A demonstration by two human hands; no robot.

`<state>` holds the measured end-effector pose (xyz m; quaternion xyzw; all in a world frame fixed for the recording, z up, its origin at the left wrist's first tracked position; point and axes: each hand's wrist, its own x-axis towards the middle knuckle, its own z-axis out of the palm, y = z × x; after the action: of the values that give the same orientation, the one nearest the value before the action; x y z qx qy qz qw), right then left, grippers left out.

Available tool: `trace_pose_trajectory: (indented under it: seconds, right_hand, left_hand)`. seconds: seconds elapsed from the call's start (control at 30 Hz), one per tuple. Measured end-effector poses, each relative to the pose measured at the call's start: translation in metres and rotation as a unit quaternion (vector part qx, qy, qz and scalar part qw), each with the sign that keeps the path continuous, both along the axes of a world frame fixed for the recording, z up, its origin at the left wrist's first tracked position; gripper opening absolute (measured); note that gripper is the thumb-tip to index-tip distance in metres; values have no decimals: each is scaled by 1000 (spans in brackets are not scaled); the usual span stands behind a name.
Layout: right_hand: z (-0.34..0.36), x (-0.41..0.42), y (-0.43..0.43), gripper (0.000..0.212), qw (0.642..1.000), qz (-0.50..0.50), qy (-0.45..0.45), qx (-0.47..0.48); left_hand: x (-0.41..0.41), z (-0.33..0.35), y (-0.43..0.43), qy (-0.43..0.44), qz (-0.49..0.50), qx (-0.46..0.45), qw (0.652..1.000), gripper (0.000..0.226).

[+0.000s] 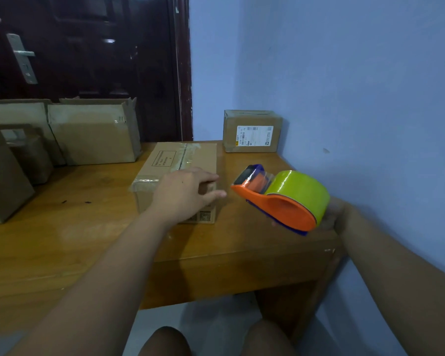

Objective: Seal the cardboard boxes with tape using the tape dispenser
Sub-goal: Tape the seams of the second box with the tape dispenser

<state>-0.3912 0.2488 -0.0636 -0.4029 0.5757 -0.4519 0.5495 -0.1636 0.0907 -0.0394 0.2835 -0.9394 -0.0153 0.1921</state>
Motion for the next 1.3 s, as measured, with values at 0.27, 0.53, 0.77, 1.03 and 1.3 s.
trace_pose_trajectory:
  seconds: [0.27,0.53,0.77,1.03,1.3]
  right_hand:
    - [7,-9,-23,23,955,-224,195,29]
    - [19,-27,-45,46,824,-138,529,147]
    - [17,-23,-56,54,779,-119,590,176]
    - [25,86,-74,47,784,-145,573,-190]
    - [-3,91,-80,46,837,-115,496,-201]
  left_hand:
    - [1,-12,-11,-21,-60,-96,993,46]
    - [-1,-10,1,-54,-27,-145,988,43]
    - [-8,-6,11,-91,-7,-172,981,41]
    - [-16,-11,2,23,4,-26,999,82]
    - [43,-13,-3,216,50,66,973,48]
